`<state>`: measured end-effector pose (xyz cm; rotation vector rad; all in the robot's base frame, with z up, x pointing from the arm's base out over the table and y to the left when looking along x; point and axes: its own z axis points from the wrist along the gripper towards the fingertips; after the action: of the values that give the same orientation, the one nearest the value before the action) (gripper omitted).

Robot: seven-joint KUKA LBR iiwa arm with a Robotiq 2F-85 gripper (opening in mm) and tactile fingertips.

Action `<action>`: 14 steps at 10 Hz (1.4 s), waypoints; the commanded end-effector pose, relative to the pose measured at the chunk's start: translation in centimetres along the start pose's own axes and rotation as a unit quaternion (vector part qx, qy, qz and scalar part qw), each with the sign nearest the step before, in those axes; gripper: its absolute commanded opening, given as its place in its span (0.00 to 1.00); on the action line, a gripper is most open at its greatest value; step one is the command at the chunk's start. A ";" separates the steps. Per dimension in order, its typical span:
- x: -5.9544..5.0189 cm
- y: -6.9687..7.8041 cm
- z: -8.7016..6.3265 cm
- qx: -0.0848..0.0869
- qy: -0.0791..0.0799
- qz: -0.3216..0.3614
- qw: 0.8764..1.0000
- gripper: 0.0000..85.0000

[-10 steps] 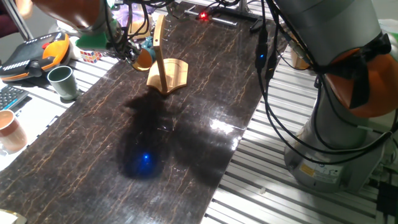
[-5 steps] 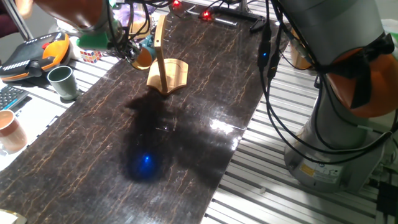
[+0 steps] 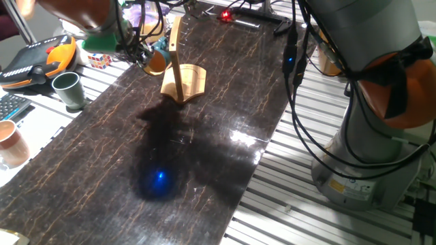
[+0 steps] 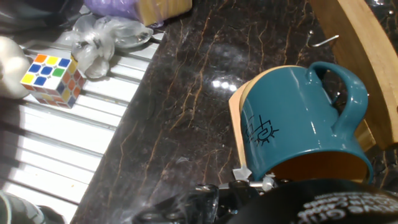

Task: Take the cup off the cup rack

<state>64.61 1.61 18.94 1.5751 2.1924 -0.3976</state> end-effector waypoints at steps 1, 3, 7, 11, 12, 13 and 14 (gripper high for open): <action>0.1 0.2 -0.2 0.002 0.001 0.000 1.000 0.01; 0.5 0.8 -0.9 0.003 0.013 0.000 1.000 0.01; 3.6 2.3 -2.9 -0.003 0.045 -0.017 0.999 0.01; 8.0 3.1 -4.6 -0.012 0.122 -0.045 0.991 0.01; 9.3 3.1 -5.1 -0.016 0.142 -0.052 0.988 0.01; 10.5 3.1 -5.6 -0.020 0.155 -0.054 0.986 0.01; 11.6 3.0 -6.0 -0.021 0.167 -0.060 0.984 0.01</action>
<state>63.16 13.80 18.54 1.5841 2.5345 -0.1235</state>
